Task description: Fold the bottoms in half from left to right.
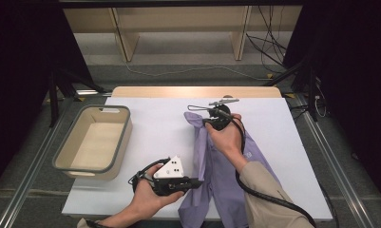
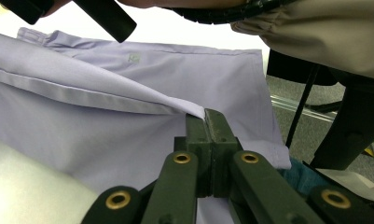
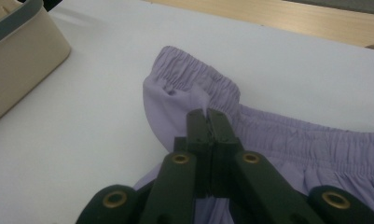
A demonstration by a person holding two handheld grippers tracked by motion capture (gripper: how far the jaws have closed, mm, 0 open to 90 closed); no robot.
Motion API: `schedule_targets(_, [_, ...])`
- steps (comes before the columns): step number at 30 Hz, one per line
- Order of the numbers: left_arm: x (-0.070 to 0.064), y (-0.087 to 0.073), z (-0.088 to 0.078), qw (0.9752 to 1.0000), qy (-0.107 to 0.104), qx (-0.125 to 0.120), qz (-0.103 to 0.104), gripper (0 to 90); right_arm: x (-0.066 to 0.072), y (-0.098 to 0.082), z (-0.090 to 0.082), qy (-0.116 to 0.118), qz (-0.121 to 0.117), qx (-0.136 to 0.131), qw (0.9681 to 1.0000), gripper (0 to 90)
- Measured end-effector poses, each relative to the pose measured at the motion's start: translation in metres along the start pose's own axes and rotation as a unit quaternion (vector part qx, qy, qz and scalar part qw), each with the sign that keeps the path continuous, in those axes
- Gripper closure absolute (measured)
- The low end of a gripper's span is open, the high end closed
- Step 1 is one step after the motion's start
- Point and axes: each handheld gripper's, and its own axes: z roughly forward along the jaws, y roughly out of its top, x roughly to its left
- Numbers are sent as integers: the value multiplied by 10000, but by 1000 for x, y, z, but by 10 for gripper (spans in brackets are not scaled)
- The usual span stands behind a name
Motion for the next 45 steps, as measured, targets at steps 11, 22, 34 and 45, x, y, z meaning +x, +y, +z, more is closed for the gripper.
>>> schedule_targets(11, [-1,10,11,9999,-55,-35,76,893,-14,-2,-9,-96,116,-52,9999,898])
schedule_targets(22, [-3,17,23,9998,-129,-50,114,893,-25,-5,-15,-182,195,-66,9996,898])
schedule_targets(34, [-4,23,34,9997,-185,-62,152,894,-35,-11,-18,-248,298,-26,9992,898])
schedule_targets(45, [-4,27,48,9995,-264,-4,144,894,-45,-16,-20,-325,373,38,9988,898])
